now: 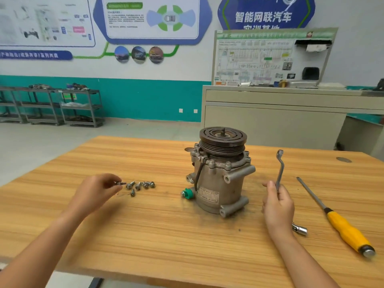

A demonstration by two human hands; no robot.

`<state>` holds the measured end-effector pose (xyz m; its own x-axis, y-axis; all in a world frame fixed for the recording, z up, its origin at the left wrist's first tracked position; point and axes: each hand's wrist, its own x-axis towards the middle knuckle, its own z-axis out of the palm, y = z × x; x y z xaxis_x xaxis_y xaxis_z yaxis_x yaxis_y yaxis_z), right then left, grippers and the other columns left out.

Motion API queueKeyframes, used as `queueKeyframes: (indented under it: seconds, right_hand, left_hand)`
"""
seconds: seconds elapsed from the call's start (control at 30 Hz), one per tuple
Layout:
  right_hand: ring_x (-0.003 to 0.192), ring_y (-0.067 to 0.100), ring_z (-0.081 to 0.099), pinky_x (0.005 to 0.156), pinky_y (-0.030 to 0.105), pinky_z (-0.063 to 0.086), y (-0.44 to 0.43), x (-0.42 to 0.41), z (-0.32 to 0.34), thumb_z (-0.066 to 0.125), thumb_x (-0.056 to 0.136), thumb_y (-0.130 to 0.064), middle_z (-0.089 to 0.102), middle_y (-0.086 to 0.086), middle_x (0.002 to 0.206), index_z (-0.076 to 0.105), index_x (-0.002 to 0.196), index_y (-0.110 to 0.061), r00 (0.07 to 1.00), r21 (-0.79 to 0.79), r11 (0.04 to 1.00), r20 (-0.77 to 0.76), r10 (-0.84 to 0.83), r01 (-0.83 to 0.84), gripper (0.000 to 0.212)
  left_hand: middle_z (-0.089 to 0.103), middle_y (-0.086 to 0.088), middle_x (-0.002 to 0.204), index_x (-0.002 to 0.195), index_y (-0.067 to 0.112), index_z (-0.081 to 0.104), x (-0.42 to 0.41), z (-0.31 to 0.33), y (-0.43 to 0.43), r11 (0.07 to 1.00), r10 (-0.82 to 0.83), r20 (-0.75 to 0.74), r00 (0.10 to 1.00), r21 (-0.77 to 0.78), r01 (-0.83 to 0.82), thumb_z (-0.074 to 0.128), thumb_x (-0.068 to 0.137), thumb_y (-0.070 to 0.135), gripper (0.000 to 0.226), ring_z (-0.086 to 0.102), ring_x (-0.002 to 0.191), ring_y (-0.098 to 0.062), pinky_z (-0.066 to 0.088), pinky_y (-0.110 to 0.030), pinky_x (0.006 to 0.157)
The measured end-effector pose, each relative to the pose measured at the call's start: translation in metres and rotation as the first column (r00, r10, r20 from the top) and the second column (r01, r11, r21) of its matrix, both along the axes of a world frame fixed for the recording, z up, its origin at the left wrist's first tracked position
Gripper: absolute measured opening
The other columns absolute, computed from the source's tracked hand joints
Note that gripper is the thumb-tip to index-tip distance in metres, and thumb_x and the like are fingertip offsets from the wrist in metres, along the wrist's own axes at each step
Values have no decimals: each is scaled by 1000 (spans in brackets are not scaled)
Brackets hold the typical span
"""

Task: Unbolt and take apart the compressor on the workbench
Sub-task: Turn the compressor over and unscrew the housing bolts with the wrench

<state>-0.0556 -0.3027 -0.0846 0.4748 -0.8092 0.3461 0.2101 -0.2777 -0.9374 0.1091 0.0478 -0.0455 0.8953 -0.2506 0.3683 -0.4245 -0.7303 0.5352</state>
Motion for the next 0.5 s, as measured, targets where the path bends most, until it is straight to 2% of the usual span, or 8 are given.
queueKeyframes:
  seconds: [0.07, 0.2, 0.37, 0.5]
  right_hand:
    - [64, 11, 42, 67, 39, 37, -1, 0, -1, 42, 96, -33, 46, -8, 65, 60, 81, -32, 999, -7, 999, -5, -32, 31, 24]
    - [66, 12, 43, 65, 37, 37, 1, -1, -3, 42, 96, -34, 48, -9, 67, 60, 81, -34, 999, -49, 998, 2, -49, 49, 24]
    - [53, 15, 40, 55, 32, 34, 4, -4, -2, 41, 96, -32, 44, -6, 56, 61, 90, -30, 999, -115, 993, -30, -32, 29, 21]
    - [59, 10, 41, 60, 32, 35, 4, -4, -1, 40, 97, -31, 45, -11, 63, 61, 97, -21, 998, -141, 990, -67, -14, 4, 23]
  left_hand:
    - [70, -4, 86, 95, 10, 73, 2, -25, 11, 997, 59, -43, 997, 51, -57, 74, 80, 16, 15, 62, 80, -17, 37, -26, 65]
    - [60, 6, 78, 97, 15, 73, 9, -39, 4, 992, 92, -7, 996, 83, -91, 70, 83, 24, 17, 51, 70, -9, 33, -23, 58]
    - [68, -3, 98, 111, 15, 69, 18, -38, -15, 986, 90, -10, 996, 141, -88, 65, 88, 27, 27, 53, 79, -15, 35, -26, 63]
    - [68, -6, 102, 118, 12, 65, 19, -42, -16, 990, 97, -41, 994, 104, -92, 66, 87, 28, 35, 55, 79, -17, 38, -27, 65]
